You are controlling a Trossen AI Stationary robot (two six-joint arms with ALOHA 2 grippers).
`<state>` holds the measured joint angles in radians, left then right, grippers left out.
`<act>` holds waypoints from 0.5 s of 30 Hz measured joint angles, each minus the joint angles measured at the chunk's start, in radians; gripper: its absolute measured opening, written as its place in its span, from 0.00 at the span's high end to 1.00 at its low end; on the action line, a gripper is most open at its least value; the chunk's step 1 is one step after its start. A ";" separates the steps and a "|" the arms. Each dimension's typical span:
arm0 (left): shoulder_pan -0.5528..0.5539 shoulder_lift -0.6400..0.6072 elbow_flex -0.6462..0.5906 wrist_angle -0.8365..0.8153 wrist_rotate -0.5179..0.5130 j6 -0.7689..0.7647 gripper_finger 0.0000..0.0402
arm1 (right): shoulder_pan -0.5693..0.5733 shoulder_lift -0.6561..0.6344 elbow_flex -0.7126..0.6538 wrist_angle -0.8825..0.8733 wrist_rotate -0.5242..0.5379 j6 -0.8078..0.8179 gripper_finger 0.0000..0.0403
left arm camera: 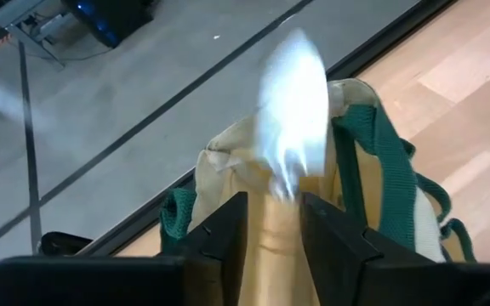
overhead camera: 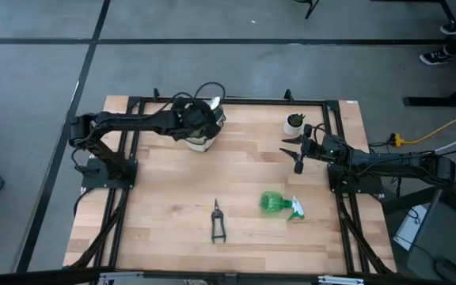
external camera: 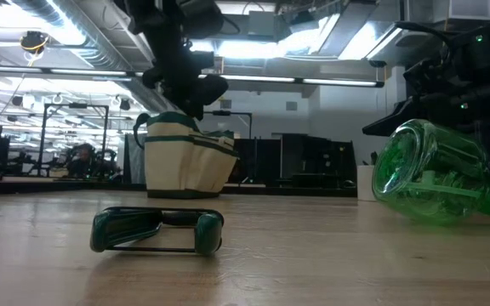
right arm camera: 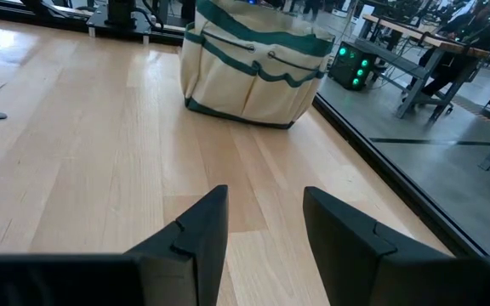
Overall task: Pick & Place Garden tools in Gardening bag
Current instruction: Put the trowel into the gardening bag, then put the shear cutter into the gardening bag
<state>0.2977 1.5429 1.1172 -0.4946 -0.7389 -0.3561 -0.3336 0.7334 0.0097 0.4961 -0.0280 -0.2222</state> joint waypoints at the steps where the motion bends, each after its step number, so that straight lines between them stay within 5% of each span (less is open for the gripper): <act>1: 0.000 0.000 0.000 0.000 0.000 0.000 0.73 | 0.000 0.000 0.000 0.000 0.000 0.000 0.61; 15: -0.023 0.000 0.000 0.046 0.004 0.081 0.68 | 0.000 0.000 0.000 0.000 0.000 0.000 0.61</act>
<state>0.2752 1.5429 1.1172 -0.4491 -0.7345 -0.2748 -0.3334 0.7334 0.0097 0.4961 -0.0280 -0.2222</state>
